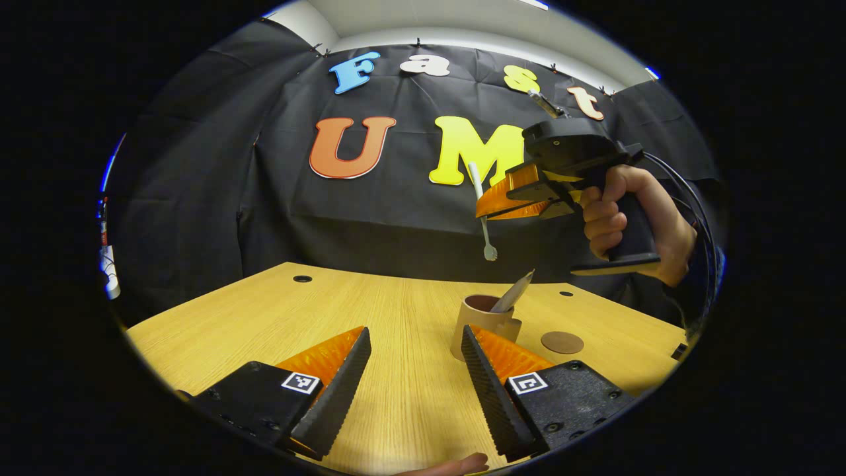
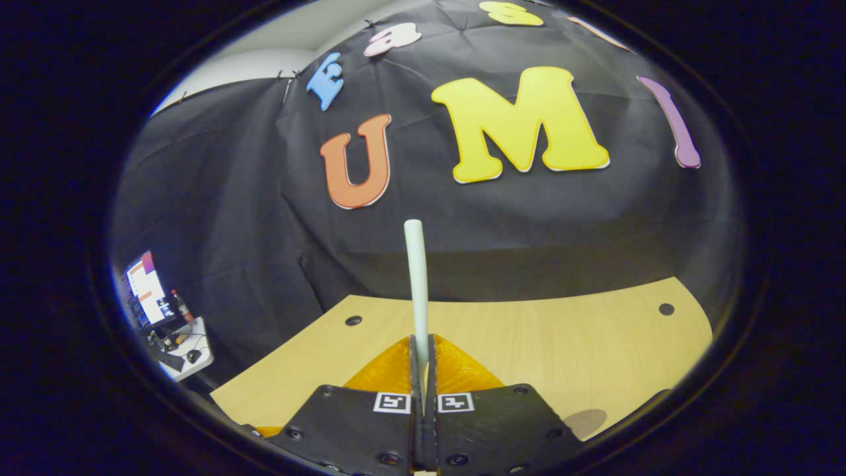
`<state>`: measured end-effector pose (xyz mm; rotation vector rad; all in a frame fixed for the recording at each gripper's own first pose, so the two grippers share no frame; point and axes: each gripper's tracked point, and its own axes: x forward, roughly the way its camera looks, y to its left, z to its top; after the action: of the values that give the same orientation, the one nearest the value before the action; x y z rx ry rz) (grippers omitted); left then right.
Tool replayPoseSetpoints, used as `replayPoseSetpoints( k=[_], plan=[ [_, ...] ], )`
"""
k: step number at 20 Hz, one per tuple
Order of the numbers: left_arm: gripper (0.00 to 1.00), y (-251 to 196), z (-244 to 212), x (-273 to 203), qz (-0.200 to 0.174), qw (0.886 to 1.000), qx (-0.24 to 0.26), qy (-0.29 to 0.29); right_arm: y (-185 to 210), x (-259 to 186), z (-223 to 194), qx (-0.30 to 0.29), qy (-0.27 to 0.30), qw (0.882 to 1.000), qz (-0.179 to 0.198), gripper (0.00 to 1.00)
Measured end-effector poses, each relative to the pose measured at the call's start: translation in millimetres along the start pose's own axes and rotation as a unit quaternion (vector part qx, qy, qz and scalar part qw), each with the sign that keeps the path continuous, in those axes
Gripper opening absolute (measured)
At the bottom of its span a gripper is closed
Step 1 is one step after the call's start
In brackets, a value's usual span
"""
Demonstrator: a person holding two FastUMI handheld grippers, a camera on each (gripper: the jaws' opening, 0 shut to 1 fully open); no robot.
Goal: Put the toothbrush and toothpaste on the desktop into the cup, then pick up the cup and place it on the coaster on the desktop.
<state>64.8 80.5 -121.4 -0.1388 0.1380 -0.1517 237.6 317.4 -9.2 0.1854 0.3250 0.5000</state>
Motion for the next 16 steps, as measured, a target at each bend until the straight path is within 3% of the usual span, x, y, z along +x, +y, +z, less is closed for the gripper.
replayPoseSetpoints(
  k=[5,8,16],
  plan=[
    [0.88,-6,-4,-1,-0.003,1.0,-0.009,0.009,2,6,-32,-0.038,-0.065,0.997,0.001,0.0],
    [0.88,-5,-4,-3,-0.002,1.0,-0.007,0.009,-8,16,-46,-0.029,-0.072,0.997,-0.015,0.01],
    [0.88,-4,-12,1,-0.004,1.0,-0.014,0.019,-14,20,-62,-0.004,-0.083,0.997,-0.005,0.04]
  ],
)
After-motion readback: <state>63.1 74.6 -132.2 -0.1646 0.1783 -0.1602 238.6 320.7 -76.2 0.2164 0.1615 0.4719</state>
